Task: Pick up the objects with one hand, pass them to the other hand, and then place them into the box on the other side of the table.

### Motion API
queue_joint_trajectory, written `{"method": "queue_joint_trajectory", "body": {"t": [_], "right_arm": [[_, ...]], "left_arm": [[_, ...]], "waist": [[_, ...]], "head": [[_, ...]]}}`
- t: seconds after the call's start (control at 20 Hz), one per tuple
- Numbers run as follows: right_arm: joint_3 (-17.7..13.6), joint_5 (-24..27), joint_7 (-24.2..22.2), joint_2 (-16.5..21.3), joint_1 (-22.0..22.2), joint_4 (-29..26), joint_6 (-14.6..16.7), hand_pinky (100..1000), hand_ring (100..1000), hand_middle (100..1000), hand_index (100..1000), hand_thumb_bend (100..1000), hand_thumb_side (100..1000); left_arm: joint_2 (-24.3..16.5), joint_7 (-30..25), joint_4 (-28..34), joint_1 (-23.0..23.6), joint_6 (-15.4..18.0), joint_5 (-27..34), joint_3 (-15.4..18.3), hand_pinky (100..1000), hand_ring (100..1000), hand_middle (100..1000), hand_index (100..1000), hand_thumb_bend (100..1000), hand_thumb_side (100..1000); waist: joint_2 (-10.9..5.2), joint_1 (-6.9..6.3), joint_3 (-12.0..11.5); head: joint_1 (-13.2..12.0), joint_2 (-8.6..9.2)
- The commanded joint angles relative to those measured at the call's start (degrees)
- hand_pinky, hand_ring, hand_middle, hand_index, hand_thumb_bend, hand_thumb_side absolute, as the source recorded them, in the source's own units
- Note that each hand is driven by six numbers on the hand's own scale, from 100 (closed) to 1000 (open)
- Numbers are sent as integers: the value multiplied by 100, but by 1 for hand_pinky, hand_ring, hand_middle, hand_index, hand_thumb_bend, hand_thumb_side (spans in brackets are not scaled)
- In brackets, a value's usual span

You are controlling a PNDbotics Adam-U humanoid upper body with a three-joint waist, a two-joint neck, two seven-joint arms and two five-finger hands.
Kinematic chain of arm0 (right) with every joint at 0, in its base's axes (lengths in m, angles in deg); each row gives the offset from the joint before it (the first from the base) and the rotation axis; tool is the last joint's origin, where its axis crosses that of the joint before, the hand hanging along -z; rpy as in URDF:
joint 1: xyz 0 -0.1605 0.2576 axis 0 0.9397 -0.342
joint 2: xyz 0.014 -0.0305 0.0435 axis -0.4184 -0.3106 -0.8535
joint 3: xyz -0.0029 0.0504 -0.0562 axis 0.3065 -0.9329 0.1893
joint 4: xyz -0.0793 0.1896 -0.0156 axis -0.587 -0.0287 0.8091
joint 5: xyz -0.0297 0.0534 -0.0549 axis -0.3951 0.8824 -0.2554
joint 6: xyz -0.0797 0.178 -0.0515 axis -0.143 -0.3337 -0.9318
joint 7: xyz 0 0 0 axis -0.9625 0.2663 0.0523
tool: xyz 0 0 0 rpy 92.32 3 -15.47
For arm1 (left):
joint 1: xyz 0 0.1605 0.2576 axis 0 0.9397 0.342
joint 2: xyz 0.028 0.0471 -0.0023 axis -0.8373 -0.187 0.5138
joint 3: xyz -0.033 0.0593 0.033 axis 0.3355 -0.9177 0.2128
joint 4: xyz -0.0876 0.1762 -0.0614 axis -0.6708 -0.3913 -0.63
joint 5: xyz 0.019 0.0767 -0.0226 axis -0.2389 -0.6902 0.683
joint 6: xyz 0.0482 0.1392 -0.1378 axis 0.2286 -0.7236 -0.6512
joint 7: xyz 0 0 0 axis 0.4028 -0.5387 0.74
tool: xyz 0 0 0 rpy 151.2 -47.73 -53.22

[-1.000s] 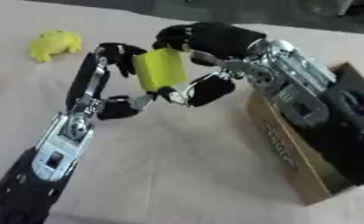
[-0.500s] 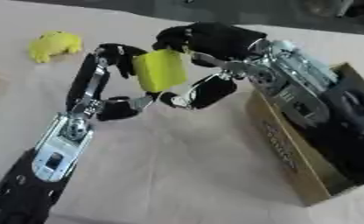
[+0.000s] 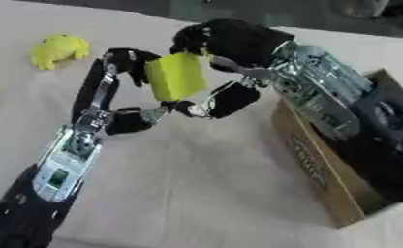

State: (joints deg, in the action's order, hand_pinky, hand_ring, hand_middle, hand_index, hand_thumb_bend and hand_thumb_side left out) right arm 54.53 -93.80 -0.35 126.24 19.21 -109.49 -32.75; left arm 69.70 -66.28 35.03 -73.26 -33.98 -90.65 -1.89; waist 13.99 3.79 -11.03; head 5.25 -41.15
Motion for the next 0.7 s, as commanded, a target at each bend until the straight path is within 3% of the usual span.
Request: {"method": "queue_joint_trajectory", "body": {"t": [0.05, 0.55, 0.7], "right_arm": [[-31, -62, 99, 96, -74, 2, -32, 925, 886, 892, 906, 423, 727], [-21, 216, 261, 90, -83, -39, -166, 918, 855, 863, 848, 375, 712], [-18, 456, 392, 100, -74, -59, -216, 914, 819, 807, 819, 359, 707]], "left_arm": [[23, -39, 146, -134, 71, 103, -50, 374, 426, 386, 461, 176, 100], [37, -164, 142, -162, 75, 145, -105, 374, 443, 386, 461, 191, 100], [37, -187, 118, -160, 21, 106, -97, 376, 446, 389, 464, 197, 100]], "waist": [[-78, -11, -7], [-69, -24, -15], [-69, -27, -9]], "head": [[26, 50], [13, 55], [4, 55]]}}
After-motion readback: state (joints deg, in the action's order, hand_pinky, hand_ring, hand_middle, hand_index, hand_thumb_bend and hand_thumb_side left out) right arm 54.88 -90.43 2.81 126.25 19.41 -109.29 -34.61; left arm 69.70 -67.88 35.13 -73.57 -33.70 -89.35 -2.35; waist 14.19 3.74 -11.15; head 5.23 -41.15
